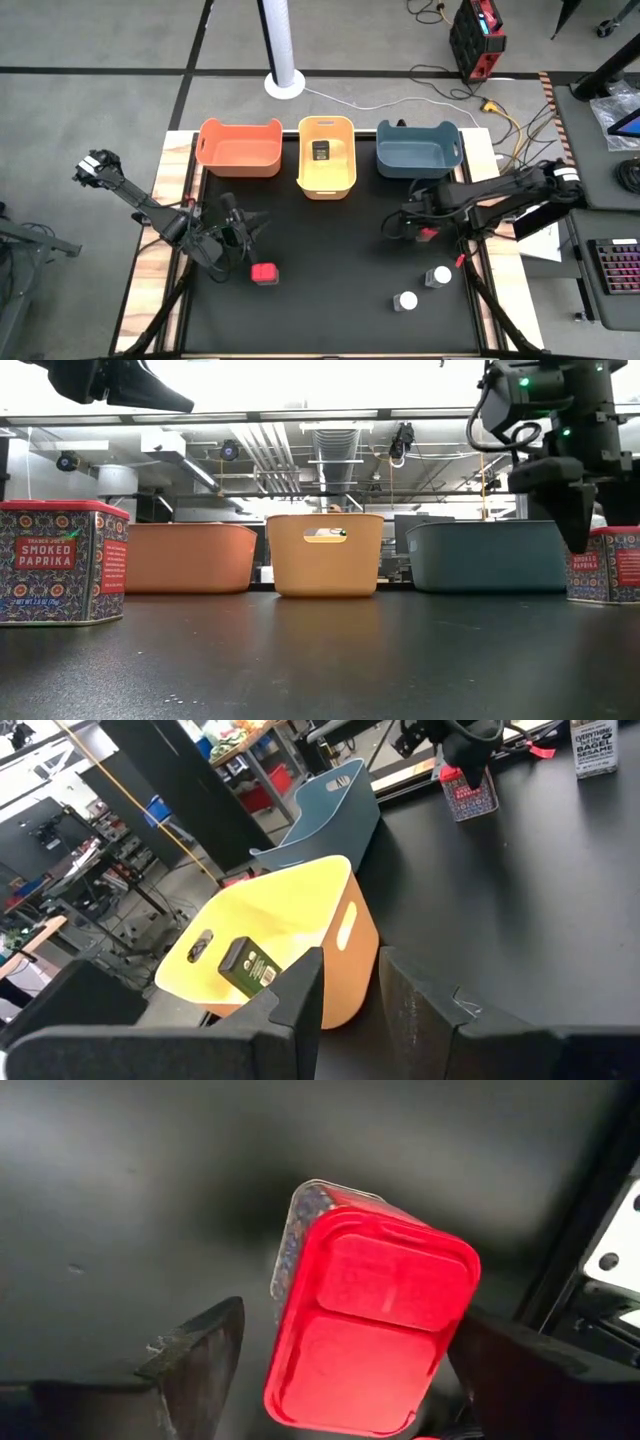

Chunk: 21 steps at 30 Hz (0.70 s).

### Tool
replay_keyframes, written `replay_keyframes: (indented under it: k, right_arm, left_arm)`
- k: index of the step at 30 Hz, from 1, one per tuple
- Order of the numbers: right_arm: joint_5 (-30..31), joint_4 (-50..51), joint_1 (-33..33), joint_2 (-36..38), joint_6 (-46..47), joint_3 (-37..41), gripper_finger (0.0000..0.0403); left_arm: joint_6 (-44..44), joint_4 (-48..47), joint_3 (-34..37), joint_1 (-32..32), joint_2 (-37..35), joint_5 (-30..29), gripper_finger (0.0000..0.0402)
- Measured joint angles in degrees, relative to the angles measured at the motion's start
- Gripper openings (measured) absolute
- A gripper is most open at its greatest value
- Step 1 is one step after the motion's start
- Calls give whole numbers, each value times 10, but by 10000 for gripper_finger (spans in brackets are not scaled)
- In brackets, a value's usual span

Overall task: Sort spices by type
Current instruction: Put the right red spice can into the blue bin

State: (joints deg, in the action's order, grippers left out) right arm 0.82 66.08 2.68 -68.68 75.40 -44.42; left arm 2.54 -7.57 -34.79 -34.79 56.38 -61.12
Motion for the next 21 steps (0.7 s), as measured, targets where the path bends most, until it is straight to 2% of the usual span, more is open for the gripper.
replay_keyframes:
  k: [10, 16, 21]
  right_arm:
    - [-1, -7, 0, -6, 0, 0, 207]
    - [-15, -7, -1, 4, -11, -17, 207]
    - [-12, -1, -2, 3, -21, -86, 207]
  left_arm:
    - [-6, -1, 1, 0, 0, 1, 86]
    - [-17, -1, 1, 0, 0, 2, 86]
    - [-33, -1, 1, 0, 0, 2, 86]
